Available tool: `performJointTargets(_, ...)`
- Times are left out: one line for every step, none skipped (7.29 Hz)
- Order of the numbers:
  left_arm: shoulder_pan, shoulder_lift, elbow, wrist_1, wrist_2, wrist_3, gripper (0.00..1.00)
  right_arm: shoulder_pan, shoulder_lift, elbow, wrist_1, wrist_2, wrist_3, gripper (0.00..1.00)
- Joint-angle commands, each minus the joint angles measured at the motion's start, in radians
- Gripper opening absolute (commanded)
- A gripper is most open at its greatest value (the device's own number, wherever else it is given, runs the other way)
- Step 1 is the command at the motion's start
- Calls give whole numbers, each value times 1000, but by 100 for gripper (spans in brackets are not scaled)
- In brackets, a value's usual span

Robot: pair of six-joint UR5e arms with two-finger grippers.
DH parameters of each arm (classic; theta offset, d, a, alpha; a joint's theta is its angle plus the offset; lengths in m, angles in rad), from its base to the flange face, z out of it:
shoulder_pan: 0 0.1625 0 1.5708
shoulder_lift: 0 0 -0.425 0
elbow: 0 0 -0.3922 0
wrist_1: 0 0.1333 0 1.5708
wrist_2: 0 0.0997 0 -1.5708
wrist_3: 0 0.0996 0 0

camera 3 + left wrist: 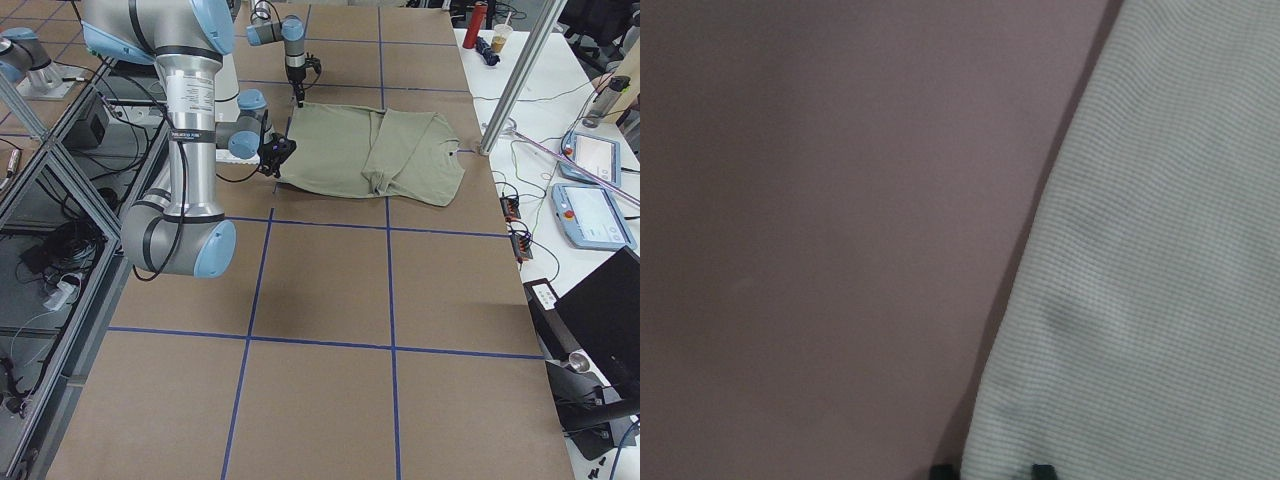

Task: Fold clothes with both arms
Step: 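Grasp the hem corners nearest the robot with both grippers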

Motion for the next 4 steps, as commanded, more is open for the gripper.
performJointTargets(18,0,-7,10,0,-2,25,1,0,8,0,-2,1,0)
performJointTargets(30,0,-17,25,0,-2,32,1,-1,11,0,-3,1,0)
performJointTargets(36,0,-29,45,2,-2,34,1,-1,11,0,-3,1,0)
performJointTargets(36,0,-29,48,2,-2,33,1,-1,11,0,-3,1,0)
